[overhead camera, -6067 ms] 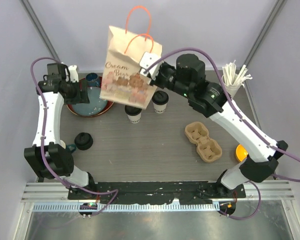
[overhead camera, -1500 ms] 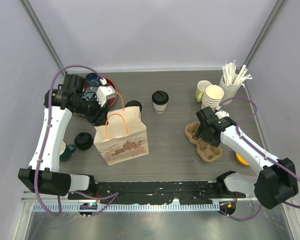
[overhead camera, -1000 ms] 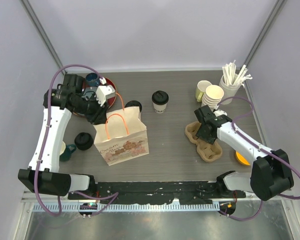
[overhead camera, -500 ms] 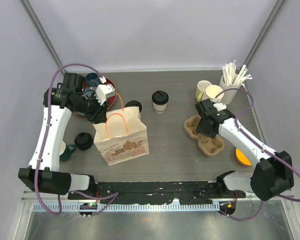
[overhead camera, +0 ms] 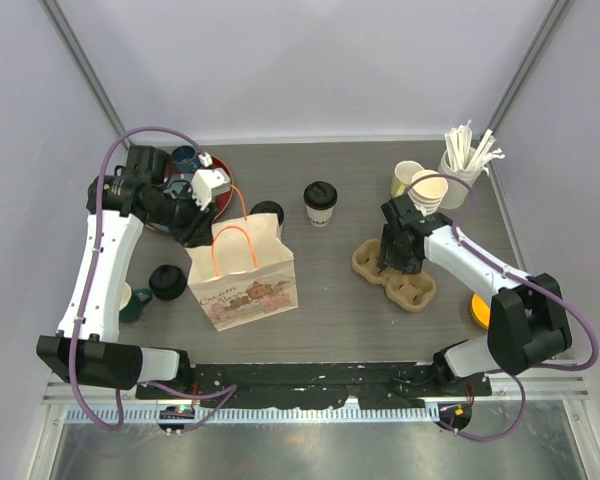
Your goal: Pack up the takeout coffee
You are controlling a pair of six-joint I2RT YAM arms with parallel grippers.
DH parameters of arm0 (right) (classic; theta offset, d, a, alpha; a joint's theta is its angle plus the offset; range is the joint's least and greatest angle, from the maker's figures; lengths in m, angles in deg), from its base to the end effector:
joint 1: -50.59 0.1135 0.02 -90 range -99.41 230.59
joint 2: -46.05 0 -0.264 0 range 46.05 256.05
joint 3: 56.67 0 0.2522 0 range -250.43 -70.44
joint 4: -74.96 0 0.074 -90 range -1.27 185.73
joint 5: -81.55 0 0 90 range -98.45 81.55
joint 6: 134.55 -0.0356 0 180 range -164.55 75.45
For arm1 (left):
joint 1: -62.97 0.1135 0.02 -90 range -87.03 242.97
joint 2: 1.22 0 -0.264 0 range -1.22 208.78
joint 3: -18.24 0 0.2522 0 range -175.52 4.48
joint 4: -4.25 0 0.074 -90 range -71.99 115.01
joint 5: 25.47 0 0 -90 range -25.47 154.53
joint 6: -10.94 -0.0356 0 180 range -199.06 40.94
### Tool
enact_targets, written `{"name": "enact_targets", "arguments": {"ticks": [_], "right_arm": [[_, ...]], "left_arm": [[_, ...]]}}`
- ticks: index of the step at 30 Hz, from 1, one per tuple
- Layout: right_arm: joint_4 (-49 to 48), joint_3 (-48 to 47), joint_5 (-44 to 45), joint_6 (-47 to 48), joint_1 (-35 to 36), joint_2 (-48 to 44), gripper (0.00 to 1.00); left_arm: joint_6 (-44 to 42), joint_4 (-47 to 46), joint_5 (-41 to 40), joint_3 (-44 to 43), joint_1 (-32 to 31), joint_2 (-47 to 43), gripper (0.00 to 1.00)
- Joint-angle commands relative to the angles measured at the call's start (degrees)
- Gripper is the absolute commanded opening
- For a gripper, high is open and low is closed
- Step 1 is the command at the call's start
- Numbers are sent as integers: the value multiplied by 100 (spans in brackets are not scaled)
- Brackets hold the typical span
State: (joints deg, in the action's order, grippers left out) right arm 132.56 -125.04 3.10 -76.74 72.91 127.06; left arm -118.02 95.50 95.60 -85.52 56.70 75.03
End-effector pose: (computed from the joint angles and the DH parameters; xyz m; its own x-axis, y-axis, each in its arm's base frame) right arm 0.2447 0.0928 0.2166 -0.9016 0.1941 -0.3865 0.2019 0.9792 0.0206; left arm 0.2238 -0.0431 0.3927 -0.4916 0.5958 -0.6351 0.8097 0.5811 -0.0817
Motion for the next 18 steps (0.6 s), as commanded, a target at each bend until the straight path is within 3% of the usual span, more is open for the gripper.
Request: {"name": "enact_targets", "arguments": {"ticks": [1, 5, 8, 10, 14, 18], "right_arm": [[176, -567, -373, 616, 17, 63, 65], [477, -1112, -224, 1108, 175, 73, 86], [302, -1236, -346, 1783, 743, 2, 86], [179, -1297, -643, 2493, 1097, 116, 84], [748, -1876, -1067, 3427, 1441, 764, 59], [1101, -2045, -953, 4245, 1441, 1039, 52]], "left_arm": [[82, 609, -4, 0, -15, -40, 38], [64, 627, -13, 0, -15, -57, 38], [64, 627, -22, 0, -15, -75, 39], [64, 627, -22, 0, -15, -66, 39], [73, 635, -57, -9, -15, -75, 38], [73, 644, -75, 8, -15, -101, 39]]}}
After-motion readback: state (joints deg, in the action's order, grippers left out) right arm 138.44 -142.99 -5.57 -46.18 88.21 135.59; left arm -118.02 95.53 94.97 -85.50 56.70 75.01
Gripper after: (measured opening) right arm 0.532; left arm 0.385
